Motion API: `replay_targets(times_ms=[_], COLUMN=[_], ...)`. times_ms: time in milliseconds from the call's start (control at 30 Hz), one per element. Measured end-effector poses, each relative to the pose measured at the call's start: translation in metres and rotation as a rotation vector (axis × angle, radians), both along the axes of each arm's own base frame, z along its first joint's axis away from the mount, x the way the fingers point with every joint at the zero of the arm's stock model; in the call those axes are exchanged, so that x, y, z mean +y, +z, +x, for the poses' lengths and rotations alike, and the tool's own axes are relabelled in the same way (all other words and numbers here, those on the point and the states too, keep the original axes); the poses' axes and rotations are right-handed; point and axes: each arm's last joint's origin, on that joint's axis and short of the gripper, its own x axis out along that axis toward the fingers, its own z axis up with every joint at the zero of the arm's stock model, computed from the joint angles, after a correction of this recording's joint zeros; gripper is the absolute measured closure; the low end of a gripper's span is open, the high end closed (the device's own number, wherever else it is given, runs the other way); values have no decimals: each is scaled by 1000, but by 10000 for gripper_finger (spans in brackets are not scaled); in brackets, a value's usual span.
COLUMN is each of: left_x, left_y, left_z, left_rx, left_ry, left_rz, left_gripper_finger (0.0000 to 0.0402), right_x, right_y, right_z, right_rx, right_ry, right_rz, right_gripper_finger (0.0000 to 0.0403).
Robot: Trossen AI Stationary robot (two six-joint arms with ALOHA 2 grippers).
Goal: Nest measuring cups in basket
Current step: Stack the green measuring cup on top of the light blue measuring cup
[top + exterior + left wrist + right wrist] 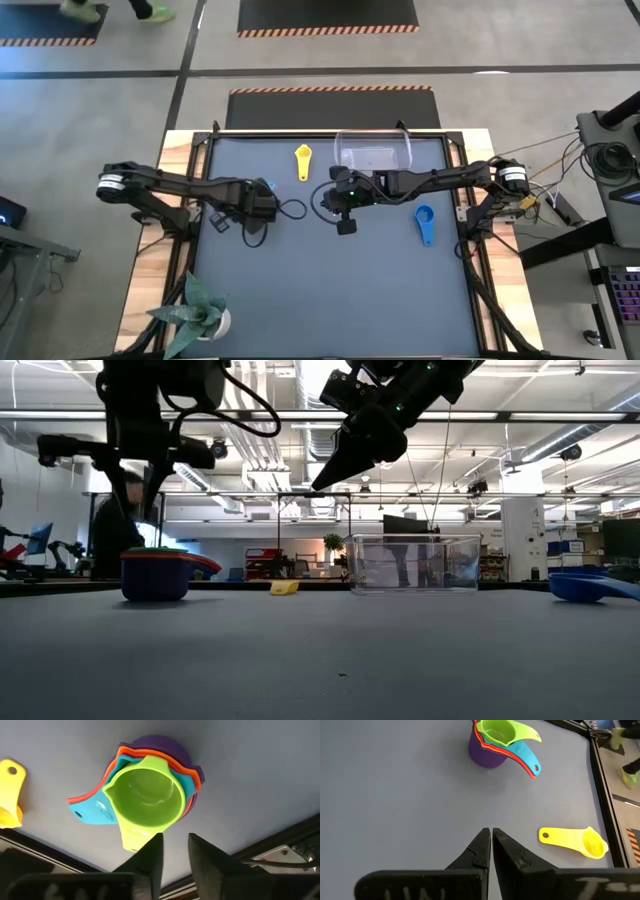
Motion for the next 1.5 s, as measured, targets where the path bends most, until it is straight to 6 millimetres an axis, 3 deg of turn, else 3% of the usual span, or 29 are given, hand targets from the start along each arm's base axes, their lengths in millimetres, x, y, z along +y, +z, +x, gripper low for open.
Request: replay_targets(times_ms=[167, 500, 1033, 1500], left_x=[6, 35, 51, 51], left_y=[1, -30, -34, -45], left_z=[-4, -25, -16, -16], left_rx=[-3, 105, -5, -39], left_ry=[8, 134, 159, 162], left_rz=[-2, 106, 126, 101], left_gripper_finger=[394, 401, 401, 402], right_x=[0, 0, 0, 0], right_y=[0, 0, 0, 0], right_z=[0, 0, 0, 0], right_rx=[0, 2, 2, 2], right_ry=[0, 0, 2, 2], right_rz=[0, 0, -2, -2], right_gripper_finger=[394, 394, 394, 394])
